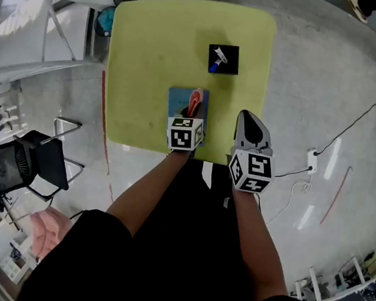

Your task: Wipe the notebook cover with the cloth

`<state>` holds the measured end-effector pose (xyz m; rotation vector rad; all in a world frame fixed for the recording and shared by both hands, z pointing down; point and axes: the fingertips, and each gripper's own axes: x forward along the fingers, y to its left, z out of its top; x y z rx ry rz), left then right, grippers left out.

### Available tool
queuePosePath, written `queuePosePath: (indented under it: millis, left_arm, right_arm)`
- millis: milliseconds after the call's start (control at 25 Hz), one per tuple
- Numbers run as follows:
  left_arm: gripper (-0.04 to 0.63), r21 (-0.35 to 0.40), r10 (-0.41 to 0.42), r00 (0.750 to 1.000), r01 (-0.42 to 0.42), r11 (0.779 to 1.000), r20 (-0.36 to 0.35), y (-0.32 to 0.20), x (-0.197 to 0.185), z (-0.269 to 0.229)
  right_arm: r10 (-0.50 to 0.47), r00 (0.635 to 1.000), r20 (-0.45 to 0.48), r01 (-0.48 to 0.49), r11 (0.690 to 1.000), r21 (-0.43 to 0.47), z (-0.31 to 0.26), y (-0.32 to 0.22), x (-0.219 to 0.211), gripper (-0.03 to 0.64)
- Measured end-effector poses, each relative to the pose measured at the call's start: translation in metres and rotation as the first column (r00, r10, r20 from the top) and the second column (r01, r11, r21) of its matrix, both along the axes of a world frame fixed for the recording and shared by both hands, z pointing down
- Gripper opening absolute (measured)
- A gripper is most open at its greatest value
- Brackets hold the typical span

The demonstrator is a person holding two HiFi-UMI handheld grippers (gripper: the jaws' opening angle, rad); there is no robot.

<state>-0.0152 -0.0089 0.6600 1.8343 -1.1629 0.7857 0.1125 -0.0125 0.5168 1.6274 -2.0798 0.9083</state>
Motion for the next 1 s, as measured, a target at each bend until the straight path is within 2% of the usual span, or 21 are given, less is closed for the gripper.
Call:
queuePosePath:
  millis: [280, 600, 720, 880, 1000]
  left_arm:
    - [0.023, 0.056, -0.019, 0.999, 0.016, 0.998, 0.042, 0.004, -0.043, -0.035]
    - [0.023, 0.027, -0.079, 0.992, 0.077, 0.997, 0.099, 0.028, -0.105, -0.048]
    - [0.023, 0.016, -0.084, 0.99, 0.082, 0.996, 0.116, 0.037, -0.116, -0.049]
    - [0.023, -0.02, -0.073, 0.982, 0.078, 0.997, 0.173, 0.046, -0.128, -0.031]
    - [0.023, -0.039, -0.063, 0.982, 0.071, 0.997, 0.176, 0.054, -0.132, -0.02]
  right_arm:
    - [-0.052, 0.999, 0.009, 0.052, 0.998, 0.034, -0.016, -0.003, -0.02, 0.032]
    - [-0.09, 0.996, 0.008, 0.089, 0.994, 0.062, -0.033, -0.019, -0.04, 0.032]
    - [-0.111, 0.994, 0.002, 0.111, 0.992, 0.061, -0.037, -0.022, -0.05, 0.032]
    - [-0.149, 0.988, -0.032, 0.15, 0.986, 0.067, -0.035, -0.031, -0.064, 0.032]
    - [-0.164, 0.986, -0.035, 0.166, 0.984, 0.059, -0.031, -0.031, -0.076, 0.032]
